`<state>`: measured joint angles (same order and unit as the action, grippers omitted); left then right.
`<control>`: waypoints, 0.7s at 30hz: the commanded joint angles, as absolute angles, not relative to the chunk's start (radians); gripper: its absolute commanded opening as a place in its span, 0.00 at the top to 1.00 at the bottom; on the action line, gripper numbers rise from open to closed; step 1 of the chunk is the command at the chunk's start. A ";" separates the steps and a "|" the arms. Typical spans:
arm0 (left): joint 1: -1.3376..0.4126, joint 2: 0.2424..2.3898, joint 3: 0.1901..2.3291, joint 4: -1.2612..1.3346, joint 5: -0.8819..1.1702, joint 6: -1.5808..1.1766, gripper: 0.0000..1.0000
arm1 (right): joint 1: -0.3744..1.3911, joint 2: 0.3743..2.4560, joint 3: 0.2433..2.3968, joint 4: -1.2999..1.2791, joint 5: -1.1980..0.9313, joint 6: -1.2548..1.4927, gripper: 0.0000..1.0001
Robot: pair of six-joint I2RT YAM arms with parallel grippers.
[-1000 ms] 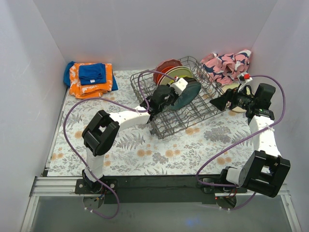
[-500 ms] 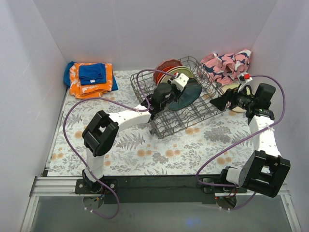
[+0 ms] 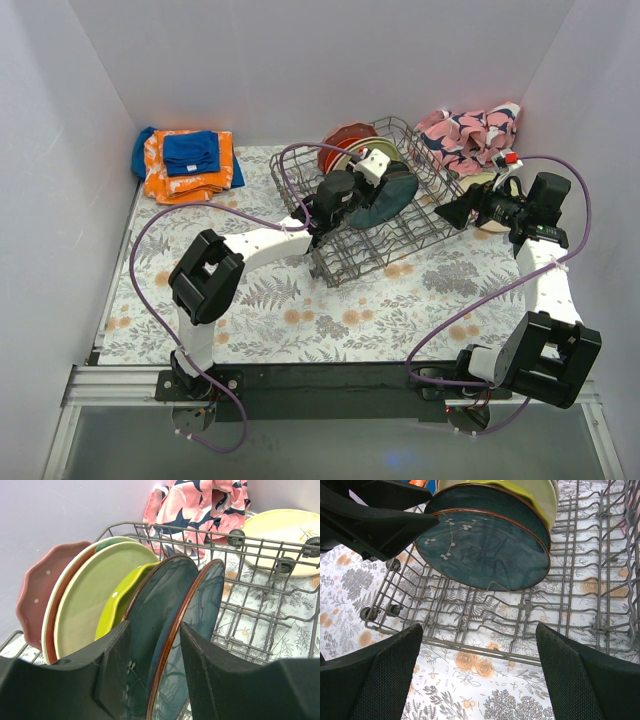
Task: Load the plates into the dish rack
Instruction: Insert the plate into the dish rack
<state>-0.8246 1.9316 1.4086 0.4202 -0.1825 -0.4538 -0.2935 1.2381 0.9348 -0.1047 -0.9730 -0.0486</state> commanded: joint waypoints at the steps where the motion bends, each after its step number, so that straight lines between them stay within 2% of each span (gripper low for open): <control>1: -0.833 1.841 1.414 0.446 -0.201 -0.459 0.57 | -0.296 1.232 0.937 -0.077 -0.992 -0.043 0.02; 21: -0.850 1.827 1.374 0.426 -0.144 -0.443 0.52 | -0.298 1.238 0.939 -0.077 -0.994 -0.041 0.02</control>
